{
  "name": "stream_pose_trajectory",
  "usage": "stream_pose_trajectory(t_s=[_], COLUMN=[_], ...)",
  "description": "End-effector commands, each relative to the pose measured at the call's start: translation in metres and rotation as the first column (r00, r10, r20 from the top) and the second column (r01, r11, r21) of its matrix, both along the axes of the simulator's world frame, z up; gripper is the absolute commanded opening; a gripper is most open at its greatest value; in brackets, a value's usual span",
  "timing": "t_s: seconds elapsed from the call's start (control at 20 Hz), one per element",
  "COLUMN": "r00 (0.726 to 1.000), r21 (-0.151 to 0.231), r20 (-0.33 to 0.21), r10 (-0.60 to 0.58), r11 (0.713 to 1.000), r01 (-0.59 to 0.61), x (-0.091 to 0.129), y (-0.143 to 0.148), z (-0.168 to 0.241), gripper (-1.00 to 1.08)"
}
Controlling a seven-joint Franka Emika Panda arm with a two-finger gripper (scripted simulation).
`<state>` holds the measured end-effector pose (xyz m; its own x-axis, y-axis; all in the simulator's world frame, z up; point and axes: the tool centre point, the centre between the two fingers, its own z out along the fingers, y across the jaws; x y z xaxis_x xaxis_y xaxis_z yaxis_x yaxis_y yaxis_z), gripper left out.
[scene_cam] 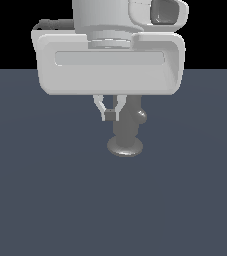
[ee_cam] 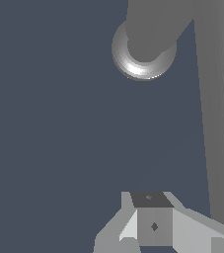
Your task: Turn on the faucet by rotating a designated handle.
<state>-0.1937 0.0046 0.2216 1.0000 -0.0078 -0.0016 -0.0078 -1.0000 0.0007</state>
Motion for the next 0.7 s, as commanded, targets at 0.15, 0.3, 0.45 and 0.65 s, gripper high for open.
stream_pose_trajectory(t_s=[0.15, 0.3, 0.45, 0.65], r00=[1.0, 1.0, 1.0, 1.0], r21=[0.0, 0.0, 0.0, 0.0], r20=[0.001, 0.001, 0.001, 0.001], r10=[0.0, 0.0, 0.0, 0.0], r11=[1.0, 1.0, 1.0, 1.0], r01=[0.0, 0.0, 0.0, 0.0], x=[0.001, 0.002, 0.004, 0.007], y=[0.0, -0.005, -0.019, -0.038], z=[-0.002, -0.002, -0.002, -0.002], gripper=[-1.0, -1.0, -1.0, -1.0])
